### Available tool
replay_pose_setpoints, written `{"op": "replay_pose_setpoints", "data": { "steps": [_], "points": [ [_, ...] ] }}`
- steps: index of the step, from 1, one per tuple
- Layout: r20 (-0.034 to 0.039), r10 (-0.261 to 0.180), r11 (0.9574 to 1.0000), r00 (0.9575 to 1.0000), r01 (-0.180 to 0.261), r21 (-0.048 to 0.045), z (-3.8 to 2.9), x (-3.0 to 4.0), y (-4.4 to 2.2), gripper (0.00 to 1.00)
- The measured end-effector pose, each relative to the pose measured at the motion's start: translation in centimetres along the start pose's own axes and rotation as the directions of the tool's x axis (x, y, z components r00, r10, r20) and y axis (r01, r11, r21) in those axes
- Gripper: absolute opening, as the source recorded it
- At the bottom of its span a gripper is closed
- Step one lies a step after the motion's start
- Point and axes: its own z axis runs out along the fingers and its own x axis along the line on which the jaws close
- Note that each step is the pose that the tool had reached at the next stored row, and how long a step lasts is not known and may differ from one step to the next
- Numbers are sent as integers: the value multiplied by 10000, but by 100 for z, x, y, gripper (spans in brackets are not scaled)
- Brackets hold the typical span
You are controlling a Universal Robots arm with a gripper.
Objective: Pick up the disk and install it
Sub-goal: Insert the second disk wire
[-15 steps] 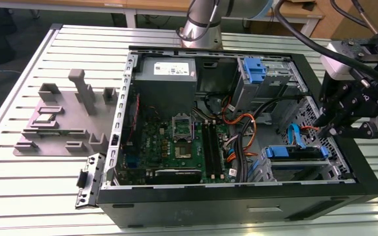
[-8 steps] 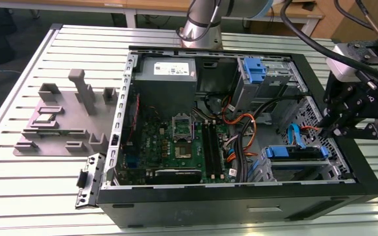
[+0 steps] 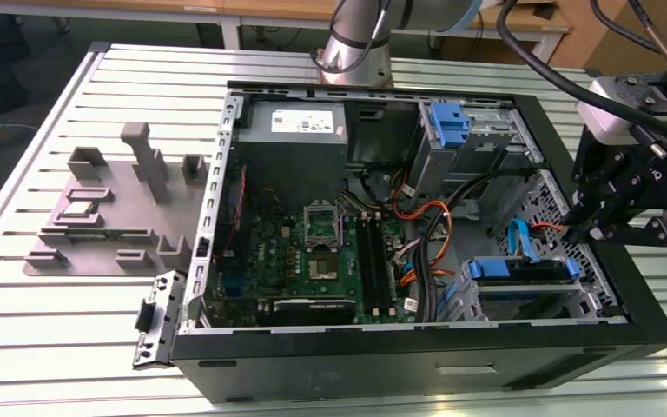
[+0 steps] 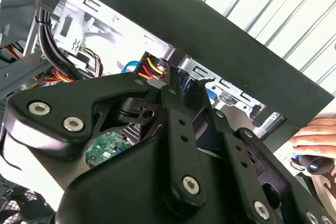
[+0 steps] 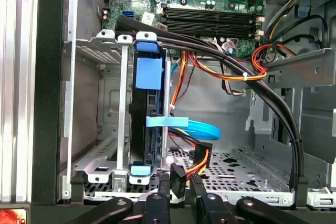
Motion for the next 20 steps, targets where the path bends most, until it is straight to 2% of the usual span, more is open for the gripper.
{"op": "replay_pose_setpoints", "data": {
  "steps": [1,2,4,5,9,13,20],
  "points": [
    [0,1,10000,10000,-1,0,0,0,-1,28],
    [1,0,10000,10000,0,0,0,0,-2,22],
    [0,0,10000,10000,0,0,0,0,-4,22],
    [0,0,10000,10000,0,0,0,0,-5,16],
    [2,0,10000,10000,0,1,1,0,0,16],
    [-1,-2,10000,10000,2,40,-2,-3,124,16],
    [-1,-4,10000,10000,4,49,-4,51,161,16]
  ]
}}
